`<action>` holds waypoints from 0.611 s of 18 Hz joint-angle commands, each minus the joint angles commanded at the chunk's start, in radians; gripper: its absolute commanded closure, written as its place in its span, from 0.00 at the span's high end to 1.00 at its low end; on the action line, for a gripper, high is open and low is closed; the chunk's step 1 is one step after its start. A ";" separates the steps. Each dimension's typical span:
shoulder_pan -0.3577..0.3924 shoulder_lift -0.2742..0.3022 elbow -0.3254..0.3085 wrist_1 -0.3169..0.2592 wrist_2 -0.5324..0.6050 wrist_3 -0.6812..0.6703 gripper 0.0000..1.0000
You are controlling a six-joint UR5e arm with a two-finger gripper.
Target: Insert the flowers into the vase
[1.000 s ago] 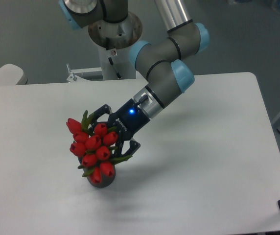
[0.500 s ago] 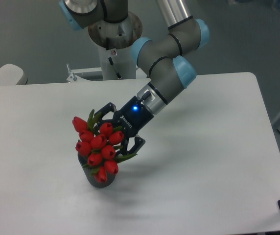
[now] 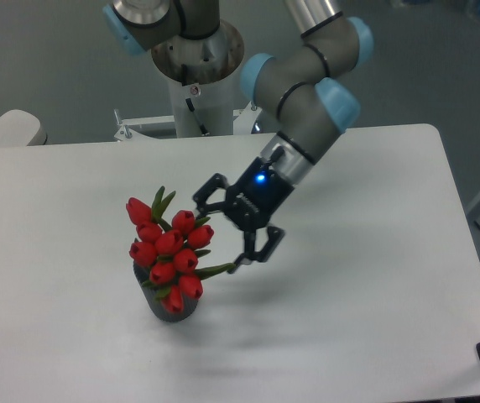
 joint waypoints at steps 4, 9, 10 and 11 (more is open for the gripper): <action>0.035 -0.003 0.112 0.000 0.193 0.003 1.00; 0.039 -0.018 0.224 -0.003 0.497 0.135 1.00; 0.039 -0.031 0.255 -0.006 0.534 0.150 1.00; 0.040 -0.041 0.290 -0.017 0.561 0.159 1.00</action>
